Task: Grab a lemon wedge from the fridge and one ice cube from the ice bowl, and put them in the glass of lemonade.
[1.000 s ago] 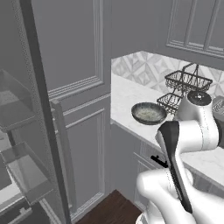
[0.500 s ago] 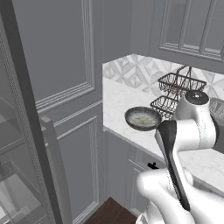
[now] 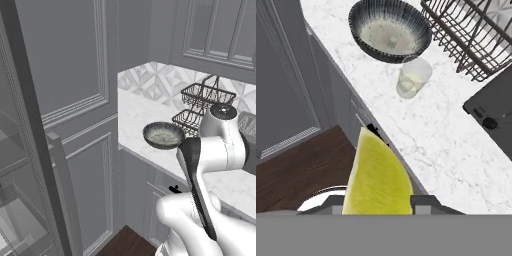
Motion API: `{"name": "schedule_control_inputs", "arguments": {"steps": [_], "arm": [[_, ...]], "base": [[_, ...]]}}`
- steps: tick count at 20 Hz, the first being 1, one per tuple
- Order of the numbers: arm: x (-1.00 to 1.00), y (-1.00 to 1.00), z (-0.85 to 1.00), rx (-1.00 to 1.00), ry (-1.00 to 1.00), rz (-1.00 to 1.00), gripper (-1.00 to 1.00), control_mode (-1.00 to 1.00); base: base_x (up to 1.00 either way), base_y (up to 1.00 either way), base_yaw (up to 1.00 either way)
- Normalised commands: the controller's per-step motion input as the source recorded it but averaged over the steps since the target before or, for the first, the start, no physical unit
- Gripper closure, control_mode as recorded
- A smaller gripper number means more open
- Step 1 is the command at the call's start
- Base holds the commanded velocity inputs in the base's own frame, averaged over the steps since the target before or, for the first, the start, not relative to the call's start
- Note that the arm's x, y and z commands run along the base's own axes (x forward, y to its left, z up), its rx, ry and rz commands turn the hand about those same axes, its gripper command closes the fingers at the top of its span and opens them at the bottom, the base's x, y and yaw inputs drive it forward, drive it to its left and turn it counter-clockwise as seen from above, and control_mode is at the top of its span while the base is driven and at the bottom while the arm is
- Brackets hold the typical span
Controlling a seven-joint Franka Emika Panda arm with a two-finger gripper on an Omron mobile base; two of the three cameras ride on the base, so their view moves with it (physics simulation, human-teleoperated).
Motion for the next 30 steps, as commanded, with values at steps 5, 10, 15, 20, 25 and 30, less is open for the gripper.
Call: {"name": "schedule_control_inputs", "arguments": {"steps": [5,10,15,20,25,30], "arm": [[0.02,-0.01,-0.07,0.16,0.0,-0.27,1.0,-1.0],[0.0,0.0,0.0,0.46,0.0,-0.73,1.0,-1.0],[0.0,0.08,0.0,0.43,0.0,-0.77,1.0,-1.0],[0.25,0.28,-0.01,0.36,-0.03,-0.71,1.0,-1.0],[0.58,0.26,-0.14,0.33,-0.14,-0.63,1.0,-1.0],[0.4,0.1,-0.09,0.43,-0.03,-0.63,1.0,-1.0]], "base": [[0.0,0.0,0.0],[0.0,0.0,0.0],[0.0,0.0,0.0],[0.0,0.0,0.0],[0.0,0.0,0.0],[0.0,0.0,0.0]]}}
